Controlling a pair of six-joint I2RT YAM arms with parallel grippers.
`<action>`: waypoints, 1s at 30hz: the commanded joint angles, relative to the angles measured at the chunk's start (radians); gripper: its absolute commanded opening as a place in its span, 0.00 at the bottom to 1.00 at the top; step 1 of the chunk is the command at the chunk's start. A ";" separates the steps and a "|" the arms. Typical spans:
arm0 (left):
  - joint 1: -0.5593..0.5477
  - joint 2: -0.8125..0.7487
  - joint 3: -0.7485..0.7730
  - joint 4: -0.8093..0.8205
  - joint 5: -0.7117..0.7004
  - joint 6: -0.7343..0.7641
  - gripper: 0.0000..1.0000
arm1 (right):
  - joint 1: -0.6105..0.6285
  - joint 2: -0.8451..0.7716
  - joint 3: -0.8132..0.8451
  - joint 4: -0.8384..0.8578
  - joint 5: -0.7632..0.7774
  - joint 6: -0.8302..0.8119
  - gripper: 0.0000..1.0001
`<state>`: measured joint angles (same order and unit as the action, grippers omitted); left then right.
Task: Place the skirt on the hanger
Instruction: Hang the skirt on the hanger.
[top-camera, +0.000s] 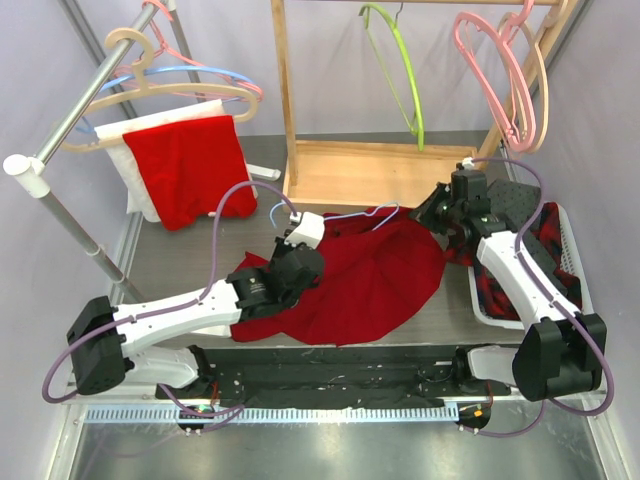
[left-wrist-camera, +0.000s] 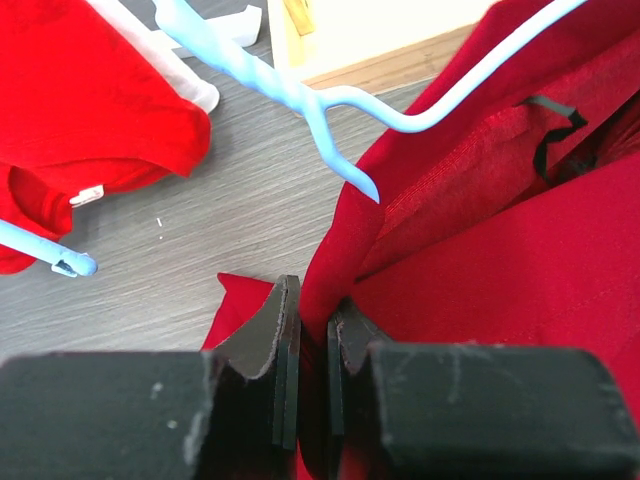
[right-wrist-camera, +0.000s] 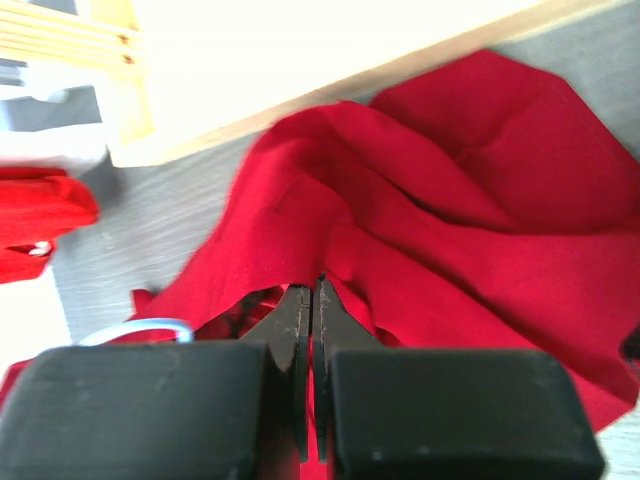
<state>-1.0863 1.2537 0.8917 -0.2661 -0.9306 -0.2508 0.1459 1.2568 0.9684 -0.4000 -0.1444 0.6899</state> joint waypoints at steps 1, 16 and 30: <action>0.003 0.001 -0.011 0.028 -0.039 0.010 0.00 | -0.034 -0.033 0.085 0.026 -0.020 0.003 0.01; -0.009 0.055 0.003 0.036 -0.063 0.018 0.00 | -0.055 -0.060 0.115 0.116 -0.187 0.049 0.01; -0.011 0.130 0.170 0.111 -0.018 0.129 0.00 | 0.019 -0.117 0.047 0.138 -0.481 -0.090 0.01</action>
<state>-1.0927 1.3735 0.9733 -0.2508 -0.9646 -0.2039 0.1108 1.1618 1.0336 -0.2913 -0.5346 0.6827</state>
